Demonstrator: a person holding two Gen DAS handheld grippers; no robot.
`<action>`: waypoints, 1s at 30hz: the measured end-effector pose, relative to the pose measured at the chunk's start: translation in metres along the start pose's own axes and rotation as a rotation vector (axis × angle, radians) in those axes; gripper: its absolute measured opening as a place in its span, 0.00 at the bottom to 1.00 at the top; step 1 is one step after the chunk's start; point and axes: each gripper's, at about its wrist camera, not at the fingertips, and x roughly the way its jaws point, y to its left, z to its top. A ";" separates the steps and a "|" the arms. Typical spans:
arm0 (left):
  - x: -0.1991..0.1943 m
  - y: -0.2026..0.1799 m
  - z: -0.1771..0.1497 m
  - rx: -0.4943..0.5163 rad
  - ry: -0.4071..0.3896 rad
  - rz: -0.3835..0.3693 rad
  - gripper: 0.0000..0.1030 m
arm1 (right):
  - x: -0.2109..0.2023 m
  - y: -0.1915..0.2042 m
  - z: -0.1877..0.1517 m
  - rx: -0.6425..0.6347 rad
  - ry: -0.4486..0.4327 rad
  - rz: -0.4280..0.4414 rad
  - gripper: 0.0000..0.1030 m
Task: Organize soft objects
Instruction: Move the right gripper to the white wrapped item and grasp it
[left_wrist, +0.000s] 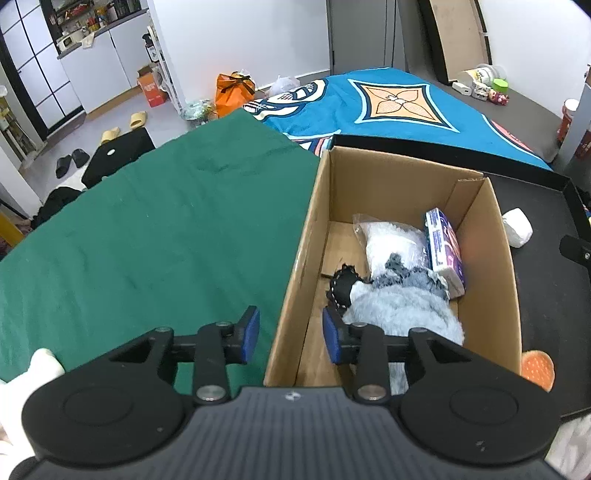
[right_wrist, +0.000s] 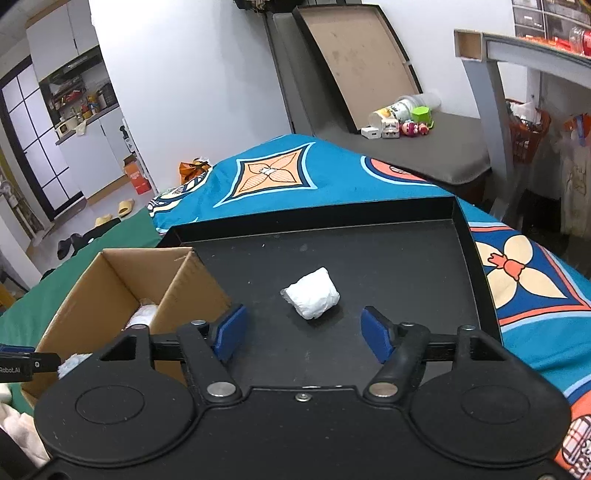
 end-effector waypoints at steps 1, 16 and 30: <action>0.000 -0.001 0.001 0.002 0.001 0.008 0.39 | 0.003 -0.001 0.001 0.000 0.002 0.000 0.70; 0.015 -0.020 0.022 0.095 0.019 0.149 0.67 | 0.059 -0.017 0.011 -0.027 0.055 0.039 0.71; 0.026 -0.040 0.032 0.166 0.045 0.185 0.69 | 0.084 -0.025 0.000 -0.045 0.075 0.079 0.44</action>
